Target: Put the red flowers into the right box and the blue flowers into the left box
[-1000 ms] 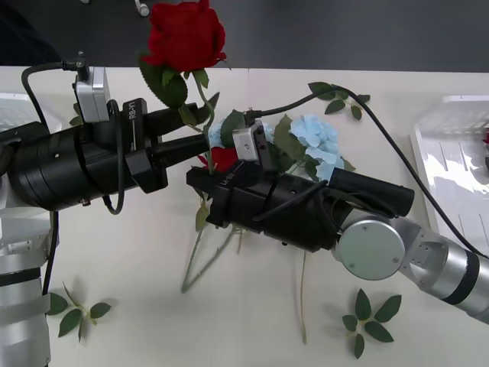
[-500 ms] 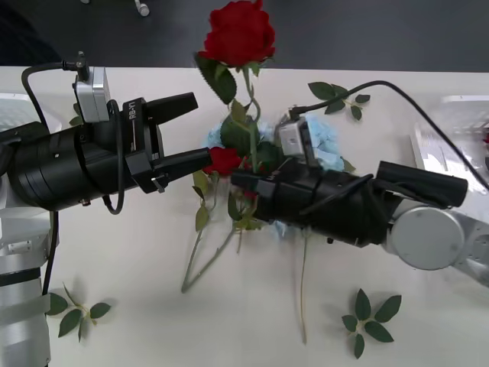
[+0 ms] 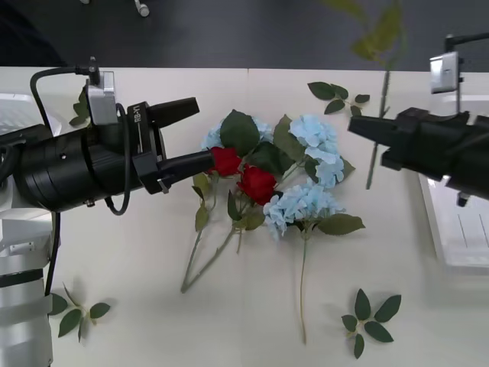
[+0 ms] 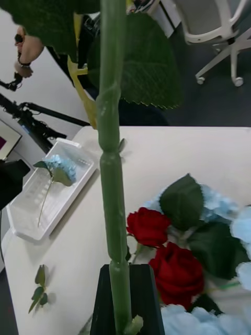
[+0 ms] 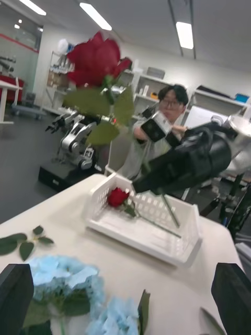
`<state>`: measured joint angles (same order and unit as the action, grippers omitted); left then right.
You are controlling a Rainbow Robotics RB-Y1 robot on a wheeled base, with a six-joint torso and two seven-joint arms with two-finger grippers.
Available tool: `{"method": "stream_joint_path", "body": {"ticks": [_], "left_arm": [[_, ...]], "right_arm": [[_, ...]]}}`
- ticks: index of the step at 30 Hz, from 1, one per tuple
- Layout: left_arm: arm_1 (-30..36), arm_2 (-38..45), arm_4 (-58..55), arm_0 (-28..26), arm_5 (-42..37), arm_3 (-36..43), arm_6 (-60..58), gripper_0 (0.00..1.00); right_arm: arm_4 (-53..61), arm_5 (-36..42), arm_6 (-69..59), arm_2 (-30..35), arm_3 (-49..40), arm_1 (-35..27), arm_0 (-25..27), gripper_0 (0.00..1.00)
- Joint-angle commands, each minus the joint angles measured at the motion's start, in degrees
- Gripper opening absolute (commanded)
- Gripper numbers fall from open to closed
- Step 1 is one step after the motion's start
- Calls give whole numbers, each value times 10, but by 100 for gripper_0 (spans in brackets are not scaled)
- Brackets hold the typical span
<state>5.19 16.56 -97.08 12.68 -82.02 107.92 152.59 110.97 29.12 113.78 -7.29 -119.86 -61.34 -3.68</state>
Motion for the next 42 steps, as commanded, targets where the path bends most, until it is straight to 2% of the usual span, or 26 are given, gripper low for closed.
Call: {"method": "stream_joint_path", "body": {"ticks": [1, 7, 9, 14, 24, 28, 42], "left_arm": [[25, 10, 26, 7, 5, 6, 24, 100], [70, 19, 73, 7, 5, 12, 24, 100], [90, 19, 99, 6, 3, 27, 24, 100], [127, 12, 159, 0, -2, 65, -75, 100], [133, -19, 300, -19, -24, 125, -252, 100], [133, -57, 379, -26, -24, 153, -340, 100], [133, -207, 604, -19, -24, 157, -575, 100]], "right_arm": [[32, 57, 7, 59, 15, -19, 24, 0], [43, 122, 0, 140, 67, -48, 85, 0], [43, 131, 1, 153, 87, -58, 104, 0], [42, 132, 0, 160, 130, -78, 130, 0], [9, 152, 1, 160, 226, -87, 133, 0], [-18, 152, -1, 160, 259, -88, 133, 0], [-99, 153, -14, 159, 357, -88, 148, 0]]}}
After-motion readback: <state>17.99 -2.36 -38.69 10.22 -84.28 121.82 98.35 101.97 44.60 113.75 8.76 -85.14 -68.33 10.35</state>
